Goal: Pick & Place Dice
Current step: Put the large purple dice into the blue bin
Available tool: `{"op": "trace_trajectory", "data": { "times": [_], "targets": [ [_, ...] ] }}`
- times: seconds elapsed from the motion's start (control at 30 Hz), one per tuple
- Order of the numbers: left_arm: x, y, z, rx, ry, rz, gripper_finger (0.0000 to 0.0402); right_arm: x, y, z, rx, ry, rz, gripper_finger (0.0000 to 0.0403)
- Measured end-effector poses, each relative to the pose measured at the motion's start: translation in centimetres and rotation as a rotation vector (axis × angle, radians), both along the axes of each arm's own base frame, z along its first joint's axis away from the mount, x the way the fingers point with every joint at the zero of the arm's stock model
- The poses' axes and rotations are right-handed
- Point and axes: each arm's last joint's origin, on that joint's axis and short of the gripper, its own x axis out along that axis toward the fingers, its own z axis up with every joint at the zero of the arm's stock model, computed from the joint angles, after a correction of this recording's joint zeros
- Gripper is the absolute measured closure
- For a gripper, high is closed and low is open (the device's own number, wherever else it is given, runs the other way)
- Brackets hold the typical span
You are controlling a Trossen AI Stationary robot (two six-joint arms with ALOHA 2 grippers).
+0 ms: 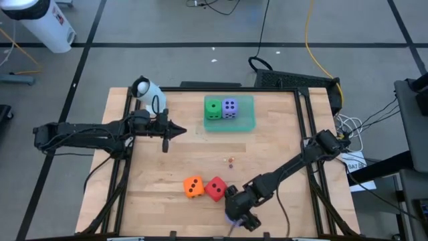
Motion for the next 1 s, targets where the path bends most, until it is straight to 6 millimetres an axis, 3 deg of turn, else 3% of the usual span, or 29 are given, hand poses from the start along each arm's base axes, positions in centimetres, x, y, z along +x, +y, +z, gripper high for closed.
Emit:
{"op": "trace_trajectory", "data": {
  "times": [0.3,0.57,0.77,1.0],
  "targets": [
    [0.2,-0.8,0.0,0.0,0.0,-0.046,0.038,0.0,-2.9,0.0,-0.01,0.161,-0.201,0.0008],
    [0.3,-1.5,0.0,0.007,-0.002,-0.057,0.038,-1.2,-4.5,-0.5,-0.119,0.326,-0.355,0.0008],
    [0.3,-2.0,0.0,0.008,-0.001,-0.069,0.038,-1.3,-7.1,-0.4,-0.206,0.393,-0.48,0.0008],
    [0.4,-2.5,0.1,0.008,-0.006,-0.095,0.038,-1.1,-8.9,2.3,-0.145,0.285,-0.52,0.0008]
  ]
}}
